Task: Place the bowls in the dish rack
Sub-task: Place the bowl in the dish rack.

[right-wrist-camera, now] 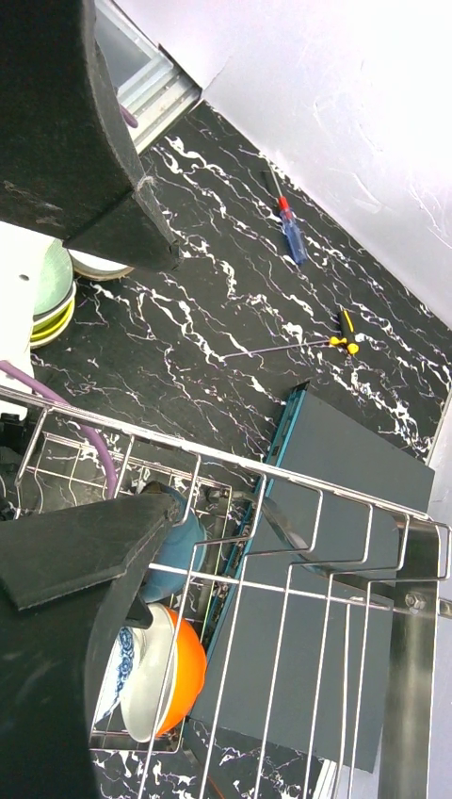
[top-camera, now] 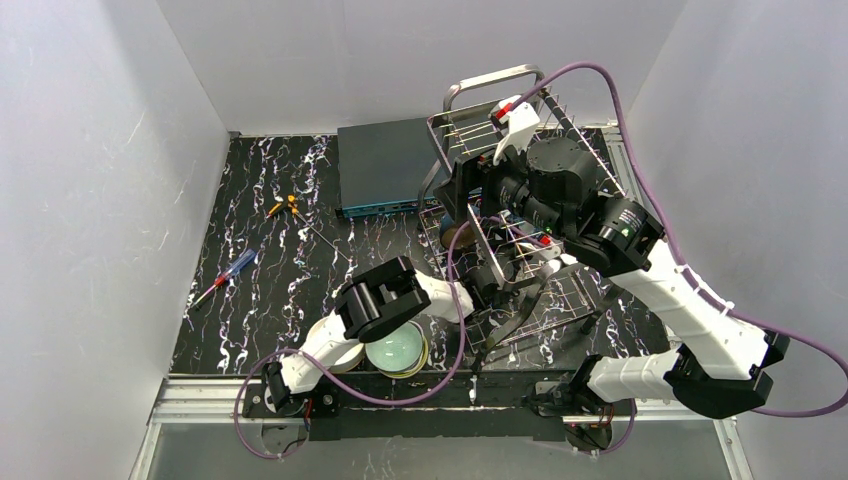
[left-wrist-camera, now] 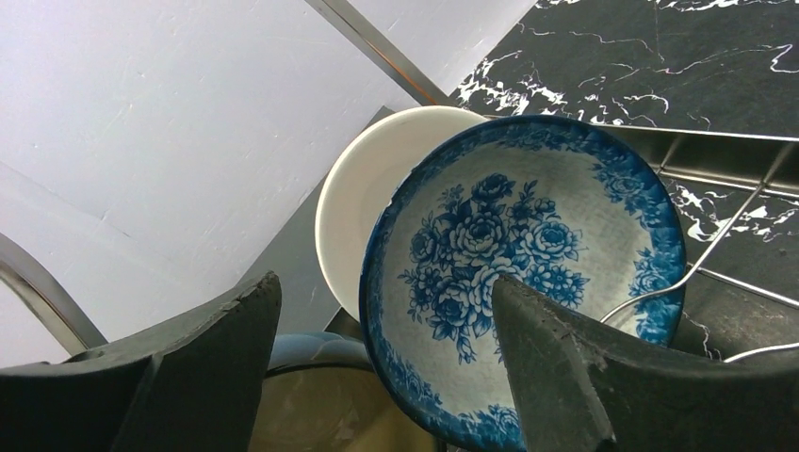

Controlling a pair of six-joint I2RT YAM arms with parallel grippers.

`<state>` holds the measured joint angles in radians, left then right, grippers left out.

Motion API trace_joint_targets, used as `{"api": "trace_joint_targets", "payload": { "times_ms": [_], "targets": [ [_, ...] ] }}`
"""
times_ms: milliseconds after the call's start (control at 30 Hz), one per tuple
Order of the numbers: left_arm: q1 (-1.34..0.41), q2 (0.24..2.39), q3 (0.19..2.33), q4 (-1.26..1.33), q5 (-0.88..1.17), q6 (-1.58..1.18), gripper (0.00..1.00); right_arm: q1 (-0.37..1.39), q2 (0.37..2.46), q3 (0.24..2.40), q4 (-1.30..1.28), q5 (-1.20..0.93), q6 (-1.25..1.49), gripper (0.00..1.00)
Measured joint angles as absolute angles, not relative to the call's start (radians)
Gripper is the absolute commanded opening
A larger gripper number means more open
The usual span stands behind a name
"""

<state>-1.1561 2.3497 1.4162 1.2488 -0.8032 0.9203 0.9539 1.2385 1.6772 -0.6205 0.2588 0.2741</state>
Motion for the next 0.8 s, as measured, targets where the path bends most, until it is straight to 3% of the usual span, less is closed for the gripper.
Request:
{"api": "trace_joint_targets", "payload": {
  "times_ms": [800],
  "targets": [
    [-1.17, 2.157, 1.215, 1.289, -0.808, 0.913, 0.89, 0.954, 1.235, 1.67, -0.609, 0.254, 0.283, 0.95]
  ]
}}
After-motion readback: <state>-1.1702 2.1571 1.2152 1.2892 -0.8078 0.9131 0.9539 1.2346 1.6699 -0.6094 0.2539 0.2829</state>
